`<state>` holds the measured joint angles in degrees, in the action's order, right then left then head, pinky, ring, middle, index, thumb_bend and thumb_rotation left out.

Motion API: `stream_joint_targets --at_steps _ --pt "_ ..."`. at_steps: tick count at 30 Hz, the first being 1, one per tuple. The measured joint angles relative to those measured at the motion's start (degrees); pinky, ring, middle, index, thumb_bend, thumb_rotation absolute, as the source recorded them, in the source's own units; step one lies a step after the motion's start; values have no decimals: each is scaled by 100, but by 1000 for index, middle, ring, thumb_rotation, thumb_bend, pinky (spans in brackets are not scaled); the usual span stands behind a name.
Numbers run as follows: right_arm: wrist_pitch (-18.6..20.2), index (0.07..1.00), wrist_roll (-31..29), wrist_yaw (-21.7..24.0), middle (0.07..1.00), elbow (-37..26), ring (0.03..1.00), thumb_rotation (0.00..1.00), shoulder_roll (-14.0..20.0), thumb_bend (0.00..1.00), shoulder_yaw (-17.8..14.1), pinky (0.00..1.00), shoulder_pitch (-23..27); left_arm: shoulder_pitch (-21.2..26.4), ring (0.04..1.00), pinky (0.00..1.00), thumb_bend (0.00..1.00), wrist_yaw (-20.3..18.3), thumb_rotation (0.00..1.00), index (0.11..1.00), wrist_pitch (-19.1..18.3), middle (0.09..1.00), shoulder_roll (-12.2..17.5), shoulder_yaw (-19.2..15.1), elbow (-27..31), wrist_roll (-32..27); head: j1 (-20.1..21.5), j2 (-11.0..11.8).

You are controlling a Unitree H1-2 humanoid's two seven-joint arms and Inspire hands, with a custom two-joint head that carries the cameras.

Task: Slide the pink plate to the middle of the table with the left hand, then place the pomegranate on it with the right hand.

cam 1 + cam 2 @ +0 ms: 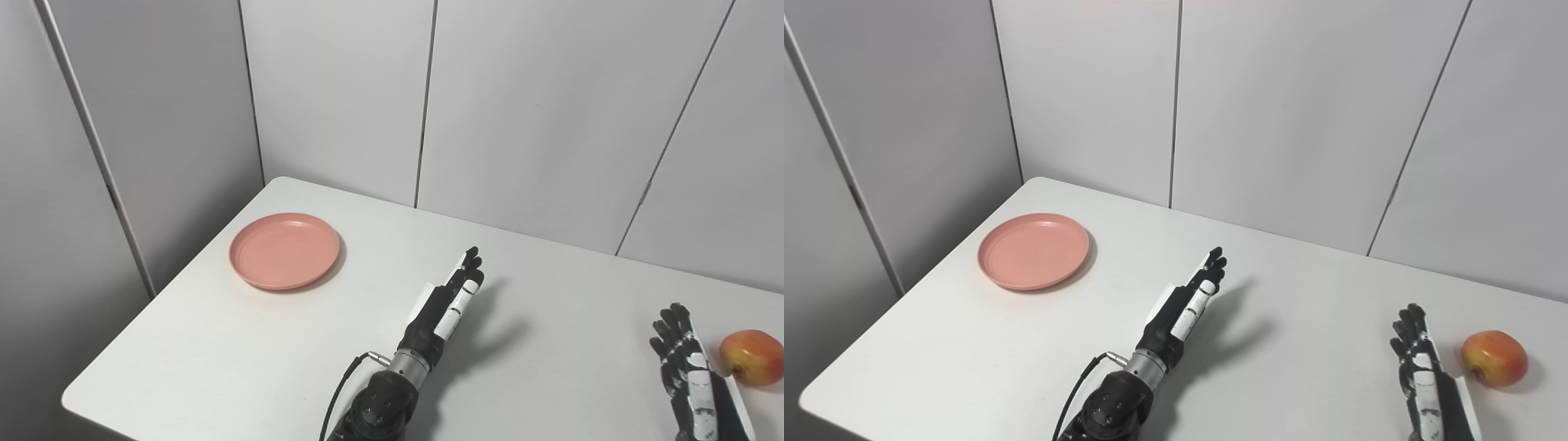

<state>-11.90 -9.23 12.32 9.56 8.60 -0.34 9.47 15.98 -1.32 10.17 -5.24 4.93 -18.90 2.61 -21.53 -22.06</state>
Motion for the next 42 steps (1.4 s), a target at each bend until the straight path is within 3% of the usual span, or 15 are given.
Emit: stream_joint_targets --at_steps 13,21,27,33,37,42 --pt "141 1000 39 -39 1000 -147 1000 1000 -19 460 15 1000 -59 -191 1000 1000 544 -16 1000 1000 -155 1000 -22 -99 423 -258 -9 0" --pt "250 1000 36 -39 1000 -227 1000 1000 -31 432 9 1000 -98 -353 1000 1000 569 -13 1000 1000 -920 1000 84 -373 1297 -495 -62 0" --pt "277 1000 36 -41 1000 -252 1000 1000 -51 429 11 1000 -109 -214 982 1000 590 21 1000 990 -1009 986 250 -661 1696 -651 -105 52" --pt "280 1000 152 -54 1000 -271 1000 1000 -52 400 25 1000 -124 -210 952 1000 616 45 1000 962 -1458 959 403 -781 2265 -792 -202 132" --pt "280 1000 144 -51 1000 -306 1000 1000 -70 384 26 1000 -146 -192 926 952 644 55 1000 940 -1825 941 552 -850 2660 -755 -211 114" --pt "280 1000 136 -37 1000 -310 1000 1000 -72 392 24 1000 -153 -122 878 876 660 42 1000 902 -2028 902 799 -977 2942 -810 -229 114"
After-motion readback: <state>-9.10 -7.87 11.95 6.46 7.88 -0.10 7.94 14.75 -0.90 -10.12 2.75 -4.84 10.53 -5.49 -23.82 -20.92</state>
